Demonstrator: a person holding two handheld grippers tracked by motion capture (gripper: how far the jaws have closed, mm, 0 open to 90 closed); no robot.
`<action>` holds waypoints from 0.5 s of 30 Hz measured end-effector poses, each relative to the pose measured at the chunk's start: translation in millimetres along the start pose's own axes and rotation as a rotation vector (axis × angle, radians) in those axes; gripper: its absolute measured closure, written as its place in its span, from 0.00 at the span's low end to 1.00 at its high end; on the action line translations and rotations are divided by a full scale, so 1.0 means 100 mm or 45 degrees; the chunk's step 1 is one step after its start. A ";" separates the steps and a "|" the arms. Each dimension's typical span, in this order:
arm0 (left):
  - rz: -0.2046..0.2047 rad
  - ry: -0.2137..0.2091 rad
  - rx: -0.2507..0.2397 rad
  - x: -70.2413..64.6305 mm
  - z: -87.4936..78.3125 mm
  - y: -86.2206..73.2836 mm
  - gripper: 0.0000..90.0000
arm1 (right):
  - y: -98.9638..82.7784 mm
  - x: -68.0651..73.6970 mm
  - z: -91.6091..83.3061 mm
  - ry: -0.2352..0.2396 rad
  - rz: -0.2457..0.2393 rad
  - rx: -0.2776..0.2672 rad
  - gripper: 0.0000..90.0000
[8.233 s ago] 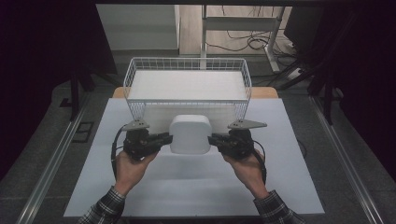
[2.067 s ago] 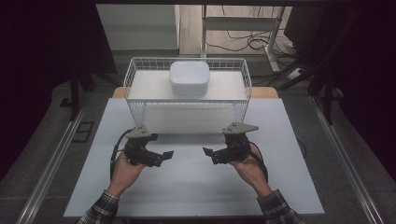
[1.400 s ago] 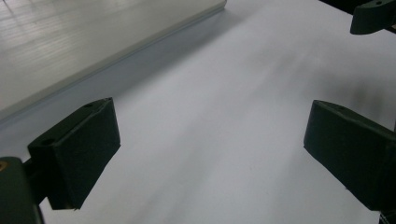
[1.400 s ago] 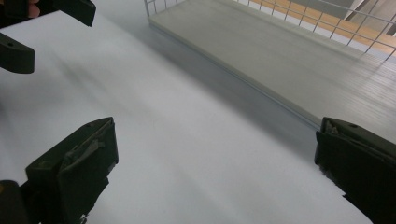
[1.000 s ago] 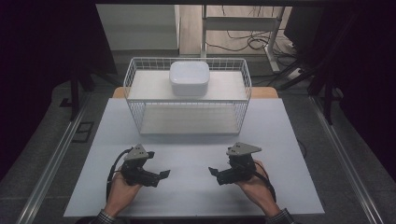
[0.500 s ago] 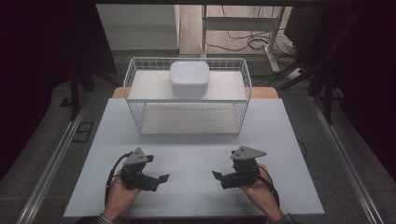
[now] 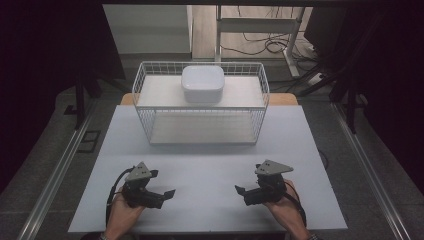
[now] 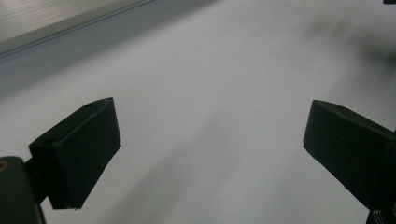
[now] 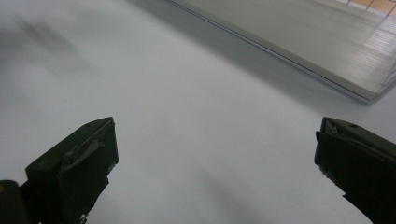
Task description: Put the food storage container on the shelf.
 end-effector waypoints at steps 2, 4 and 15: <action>-0.005 0.008 0.004 0.01 -0.02 -0.03 0.04 | -0.03 -0.02 -0.02 -0.008 0.009 -0.002 0.00; -0.009 0.018 0.005 0.02 -0.05 -0.06 0.04 | -0.05 -0.04 -0.04 -0.015 0.016 0.004 0.00; -0.036 0.060 -0.002 0.09 -0.20 -0.18 0.04 | -0.16 -0.14 -0.16 -0.055 0.050 -0.005 0.00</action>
Point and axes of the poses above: each handheld gripper's, and its own axes: z roughly forward along the jaws, y roughly out of its top, x roughly to its left, the point moved 4 cm from there along z, roughly forward along the jaws, and after that the axes turned 2 degrees about z, right-handed, at the moved point
